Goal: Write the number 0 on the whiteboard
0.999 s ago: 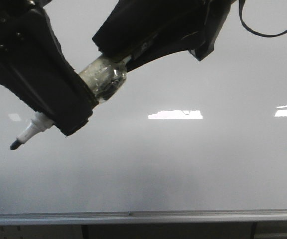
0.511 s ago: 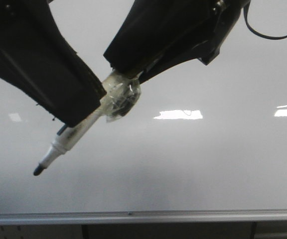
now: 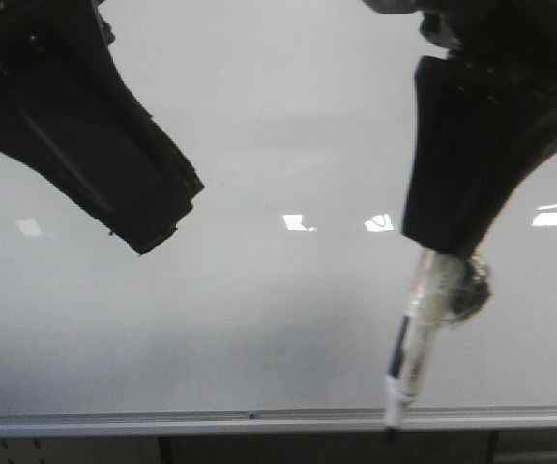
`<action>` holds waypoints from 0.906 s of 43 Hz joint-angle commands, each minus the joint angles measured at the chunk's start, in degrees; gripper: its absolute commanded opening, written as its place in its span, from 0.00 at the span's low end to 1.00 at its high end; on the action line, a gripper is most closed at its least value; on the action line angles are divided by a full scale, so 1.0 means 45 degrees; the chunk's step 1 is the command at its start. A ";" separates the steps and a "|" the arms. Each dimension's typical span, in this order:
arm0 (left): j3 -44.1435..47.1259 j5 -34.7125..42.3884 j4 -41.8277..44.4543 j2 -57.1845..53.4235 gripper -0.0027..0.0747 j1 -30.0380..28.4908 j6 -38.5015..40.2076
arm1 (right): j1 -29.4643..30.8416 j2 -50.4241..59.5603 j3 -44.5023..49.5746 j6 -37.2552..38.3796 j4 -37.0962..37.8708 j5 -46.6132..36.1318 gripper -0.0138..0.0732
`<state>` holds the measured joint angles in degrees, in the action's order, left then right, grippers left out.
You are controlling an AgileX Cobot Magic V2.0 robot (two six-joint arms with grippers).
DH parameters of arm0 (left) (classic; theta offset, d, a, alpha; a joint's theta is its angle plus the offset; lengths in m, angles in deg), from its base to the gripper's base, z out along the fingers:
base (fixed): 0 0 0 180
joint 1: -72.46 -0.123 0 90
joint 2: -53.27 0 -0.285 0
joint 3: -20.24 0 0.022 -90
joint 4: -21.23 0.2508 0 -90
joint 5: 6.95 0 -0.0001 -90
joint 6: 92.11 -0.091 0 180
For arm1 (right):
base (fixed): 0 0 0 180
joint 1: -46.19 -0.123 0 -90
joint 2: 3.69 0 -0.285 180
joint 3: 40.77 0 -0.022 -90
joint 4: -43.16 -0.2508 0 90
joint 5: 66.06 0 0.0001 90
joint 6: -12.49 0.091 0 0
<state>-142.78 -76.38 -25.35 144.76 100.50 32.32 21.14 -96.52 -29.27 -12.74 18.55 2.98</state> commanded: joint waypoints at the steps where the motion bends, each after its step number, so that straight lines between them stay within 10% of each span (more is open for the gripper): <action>1: -0.0371 -0.0560 -0.0772 -0.0402 0.36 0.0078 0.0077 | 0.0007 0.1144 -0.0374 0.1834 0.1843 -0.0657 0.08; 12: -0.0371 -0.0560 -0.0772 -0.0402 0.01 0.0078 0.0077 | 0.0007 0.3000 -0.0374 0.4763 0.5120 -0.3810 0.08; 39: -0.0371 -0.0534 -0.0772 -0.0402 0.01 0.0078 0.0077 | 0.1826 0.2568 -0.3465 0.6264 0.6500 -0.5024 0.08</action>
<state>-142.78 -76.38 -25.35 144.76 100.50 32.32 28.51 -84.48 -40.08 15.64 46.96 -17.61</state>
